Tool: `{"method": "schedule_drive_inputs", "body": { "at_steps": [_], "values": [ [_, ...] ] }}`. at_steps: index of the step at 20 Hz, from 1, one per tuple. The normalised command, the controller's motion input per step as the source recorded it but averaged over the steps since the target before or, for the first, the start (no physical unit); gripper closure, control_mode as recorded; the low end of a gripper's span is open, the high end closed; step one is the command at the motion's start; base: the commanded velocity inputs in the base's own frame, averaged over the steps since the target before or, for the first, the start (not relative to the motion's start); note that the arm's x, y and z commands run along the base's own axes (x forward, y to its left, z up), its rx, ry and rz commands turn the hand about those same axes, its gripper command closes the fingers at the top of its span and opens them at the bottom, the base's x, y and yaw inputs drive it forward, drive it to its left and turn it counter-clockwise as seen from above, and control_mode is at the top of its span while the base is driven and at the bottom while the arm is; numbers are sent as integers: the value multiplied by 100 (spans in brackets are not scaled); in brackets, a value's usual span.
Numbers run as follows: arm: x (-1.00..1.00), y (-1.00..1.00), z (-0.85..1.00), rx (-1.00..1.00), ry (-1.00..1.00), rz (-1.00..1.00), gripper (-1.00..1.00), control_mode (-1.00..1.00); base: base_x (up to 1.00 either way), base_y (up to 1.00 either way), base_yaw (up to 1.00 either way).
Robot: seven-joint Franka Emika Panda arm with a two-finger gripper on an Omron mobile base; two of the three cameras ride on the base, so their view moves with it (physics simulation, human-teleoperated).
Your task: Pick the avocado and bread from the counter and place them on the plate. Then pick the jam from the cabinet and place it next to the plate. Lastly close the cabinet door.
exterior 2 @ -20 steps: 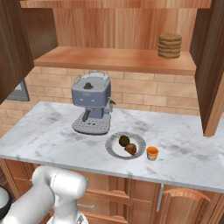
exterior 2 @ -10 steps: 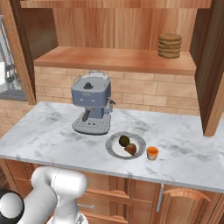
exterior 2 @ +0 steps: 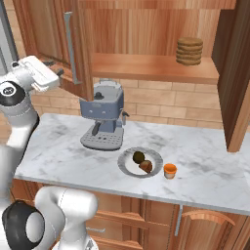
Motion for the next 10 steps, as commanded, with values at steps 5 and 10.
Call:
{"method": "schedule_drive_inputs", "body": {
  "at_steps": [5, 10],
  "values": [
    [100, -37, 27, 16, -2, 30, -100, -100, 0, 0, 0],
    [100, -1, 24, 15, 0, 14, -100, -100, 0, 0, 0]
  ]
}}
